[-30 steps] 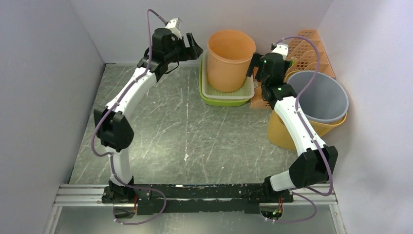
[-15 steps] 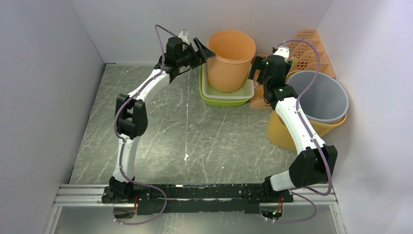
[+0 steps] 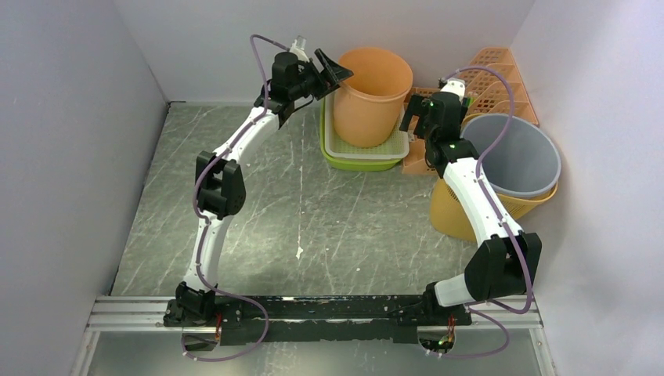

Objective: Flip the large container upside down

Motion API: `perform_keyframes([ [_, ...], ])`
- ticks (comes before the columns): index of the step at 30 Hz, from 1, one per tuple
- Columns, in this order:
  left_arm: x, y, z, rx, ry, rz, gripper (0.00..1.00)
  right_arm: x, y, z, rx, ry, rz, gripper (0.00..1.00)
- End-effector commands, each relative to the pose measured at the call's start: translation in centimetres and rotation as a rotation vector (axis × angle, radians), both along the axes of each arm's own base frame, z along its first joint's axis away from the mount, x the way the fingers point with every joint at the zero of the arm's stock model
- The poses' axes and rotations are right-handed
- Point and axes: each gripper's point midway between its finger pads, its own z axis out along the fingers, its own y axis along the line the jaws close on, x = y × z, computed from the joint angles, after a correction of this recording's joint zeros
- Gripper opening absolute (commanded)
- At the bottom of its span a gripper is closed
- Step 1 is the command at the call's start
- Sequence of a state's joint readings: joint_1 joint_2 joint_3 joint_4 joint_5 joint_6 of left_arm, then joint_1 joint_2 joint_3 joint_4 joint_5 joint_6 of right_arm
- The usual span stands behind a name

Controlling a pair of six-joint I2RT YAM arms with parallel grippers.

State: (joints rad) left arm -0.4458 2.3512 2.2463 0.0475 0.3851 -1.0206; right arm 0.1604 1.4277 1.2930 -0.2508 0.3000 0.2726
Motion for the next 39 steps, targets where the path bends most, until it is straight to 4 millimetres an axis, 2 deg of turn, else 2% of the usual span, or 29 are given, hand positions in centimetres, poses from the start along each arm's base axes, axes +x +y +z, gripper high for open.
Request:
perform_keyframes([
  [1, 0.1, -0.6, -1.8, 0.062, 0.023, 0.002, 0.94, -0.3, -1.0, 0.7, -0.014, -0.022, -0.016, 1.0],
  [8, 0.2, 0.7, -5.0, 0.219, 0.058, 0.039, 0.9, -1.1, -1.7, 1.7, -0.004, -0.056, -0.036, 1.0],
  [14, 0.1, 2.5, -7.1, 0.356, 0.066, 0.084, 0.8, -1.3, -1.8, 1.2, 0.008, -0.057, -0.045, 1.0],
  [21, -0.3, 5.0, -9.4, 0.513, 0.057, 0.136, 0.61, -1.3, -1.7, 1.0, 0.023, -0.064, -0.042, 1.0],
  [25, -0.9, 5.7, -12.1, 0.577, 0.092, 0.122, 0.39, -1.4, -1.7, 1.0, 0.025, -0.069, -0.044, 1.0],
  [27, -1.3, 5.9, -13.1, 0.599, 0.112, 0.112, 0.35, -1.5, -1.9, 1.1, 0.023, -0.071, -0.047, 1.0],
  [29, -1.7, 6.2, -14.1, 0.618, 0.122, 0.106, 0.25, -1.5, -1.9, 1.0, 0.023, -0.07, -0.047, 1.0],
  [32, -2.1, 6.6, -14.8, 0.64, 0.119, 0.097, 0.25, -1.5, -1.7, 0.8, 0.029, -0.067, -0.04, 1.0],
  [35, -2.3, 6.8, -15.2, 0.66, 0.116, 0.088, 0.33, -1.5, -1.5, 0.5, 0.035, -0.064, -0.034, 1.0],
  [37, -2.3, 6.9, -15.5, 0.669, 0.118, 0.094, 0.3, -1.5, -1.4, 0.3, 0.039, -0.062, -0.031, 1.0],
  [39, -2.3, 7.0, -15.7, 0.674, 0.121, 0.099, 0.21, -1.6, -1.4, 0.1, 0.04, -0.058, -0.032, 1.0],
])
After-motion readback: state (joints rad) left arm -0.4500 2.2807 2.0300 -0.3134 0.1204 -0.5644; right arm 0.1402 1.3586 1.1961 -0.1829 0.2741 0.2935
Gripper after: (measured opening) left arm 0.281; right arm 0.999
